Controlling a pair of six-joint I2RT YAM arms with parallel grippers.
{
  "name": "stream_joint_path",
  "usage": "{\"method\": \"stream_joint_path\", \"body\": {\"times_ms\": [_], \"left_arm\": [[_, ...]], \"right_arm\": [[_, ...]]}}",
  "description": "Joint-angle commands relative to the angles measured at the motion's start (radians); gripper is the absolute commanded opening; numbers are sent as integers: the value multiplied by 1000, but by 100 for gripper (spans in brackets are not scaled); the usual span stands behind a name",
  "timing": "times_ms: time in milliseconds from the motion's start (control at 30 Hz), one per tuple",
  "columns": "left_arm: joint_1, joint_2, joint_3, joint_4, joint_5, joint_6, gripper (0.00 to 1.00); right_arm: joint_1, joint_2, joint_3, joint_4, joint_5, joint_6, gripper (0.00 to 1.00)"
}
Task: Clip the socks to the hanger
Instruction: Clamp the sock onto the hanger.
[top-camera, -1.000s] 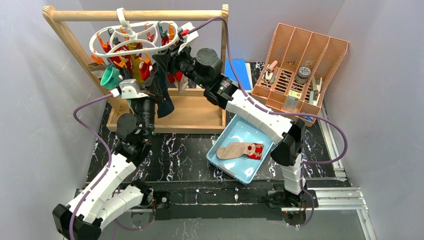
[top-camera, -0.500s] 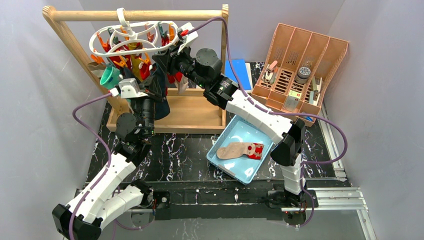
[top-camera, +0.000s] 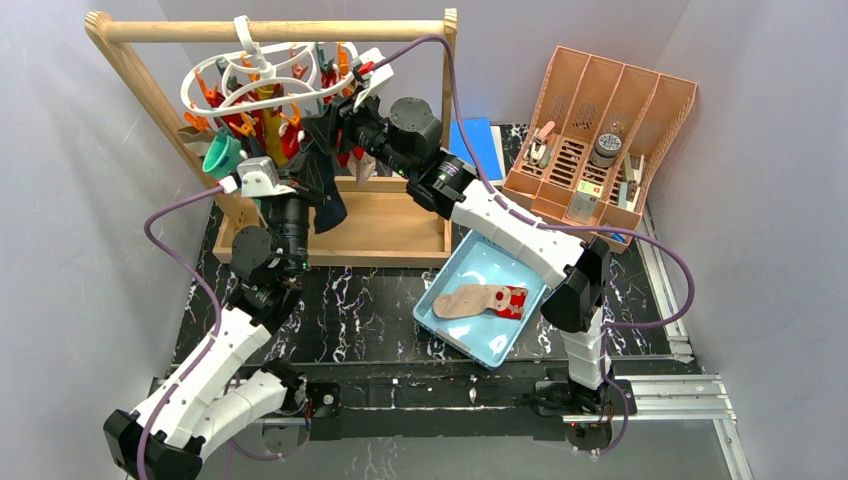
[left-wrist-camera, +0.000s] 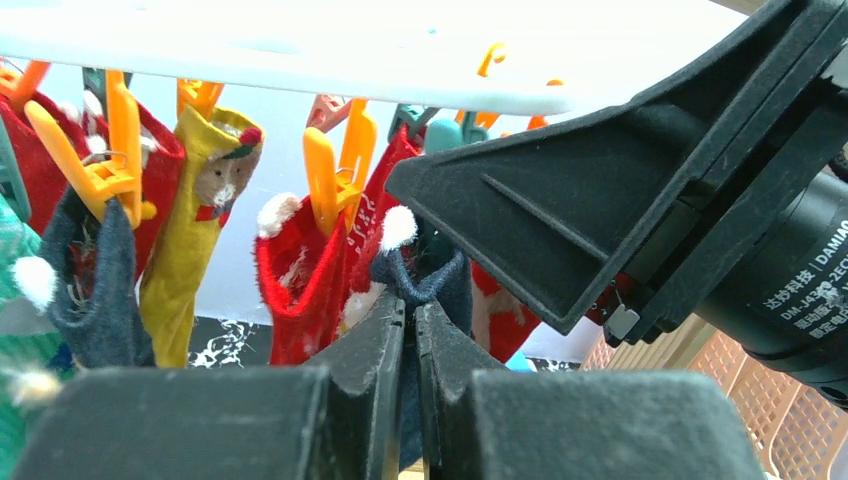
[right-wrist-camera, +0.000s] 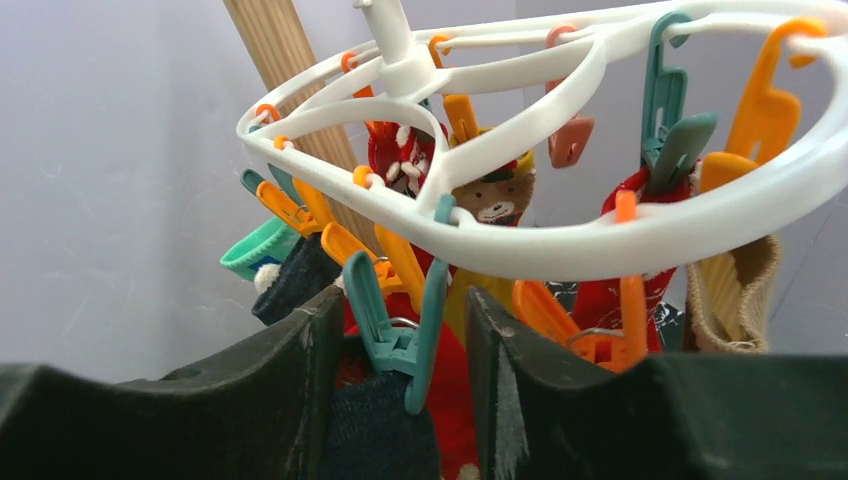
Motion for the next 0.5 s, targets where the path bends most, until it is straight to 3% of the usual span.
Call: {"method": "stream_joint_path", "body": {"times_ms": [0,133,367,467], "left_arm": [[6,-28,34,5,-2,5,7],[6,-44,32,-18,9,11,21],[6,-125,40,-139,35,32,75],[6,-206,42,-258,41,50,95]], "right_arm": [[3,-63,5,10,-28,8,58],[3,-81,2,-2,-55,17,68],[3,-166,-38,-55,-127,41,97],[4,-248,-130,-67,-141,50,98]]}}
